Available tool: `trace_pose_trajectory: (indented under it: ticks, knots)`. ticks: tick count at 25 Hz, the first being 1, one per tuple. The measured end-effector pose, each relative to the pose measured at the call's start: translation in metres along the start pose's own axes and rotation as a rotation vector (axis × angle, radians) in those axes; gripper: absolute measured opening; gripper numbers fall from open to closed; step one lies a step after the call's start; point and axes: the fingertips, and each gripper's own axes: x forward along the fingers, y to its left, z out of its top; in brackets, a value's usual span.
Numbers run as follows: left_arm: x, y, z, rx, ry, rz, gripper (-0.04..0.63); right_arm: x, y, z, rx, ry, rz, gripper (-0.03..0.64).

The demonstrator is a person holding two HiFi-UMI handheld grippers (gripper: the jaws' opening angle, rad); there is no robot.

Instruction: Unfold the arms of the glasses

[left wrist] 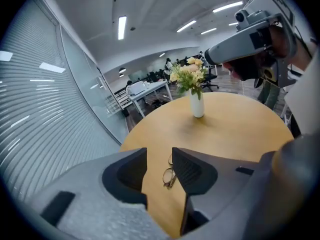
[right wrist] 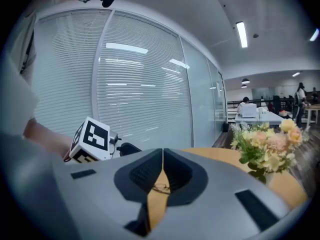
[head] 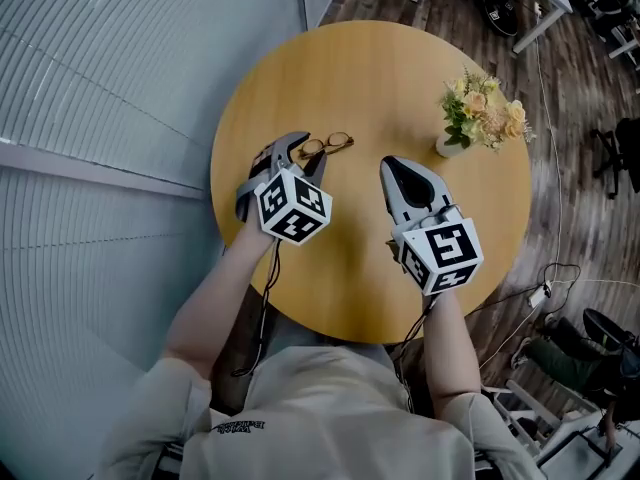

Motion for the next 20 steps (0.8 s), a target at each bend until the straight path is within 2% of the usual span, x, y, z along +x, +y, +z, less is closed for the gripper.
trace_pose_trajectory:
  ticks: [6, 11, 14, 20]
  knots:
    - [0.033, -0.007, -0.025, 0.029, 0.068, -0.043, 0.147, 0.026, -0.013, -0.030, 0.060, 0.055, -0.011, 0.031]
    - [0.063, -0.005, -0.029, 0.107, 0.060, 0.046, 0.146, 0.039, -0.025, -0.060, 0.087, 0.104, -0.020, 0.031]
    - [0.082, -0.011, -0.040, 0.097, 0.097, 0.027, 0.146, 0.044, -0.030, -0.078, 0.098, 0.143, -0.029, 0.031]
    - [0.114, -0.020, -0.064, 0.138, 0.155, 0.004, 0.146, 0.050, -0.037, -0.102, 0.116, 0.172, -0.049, 0.031]
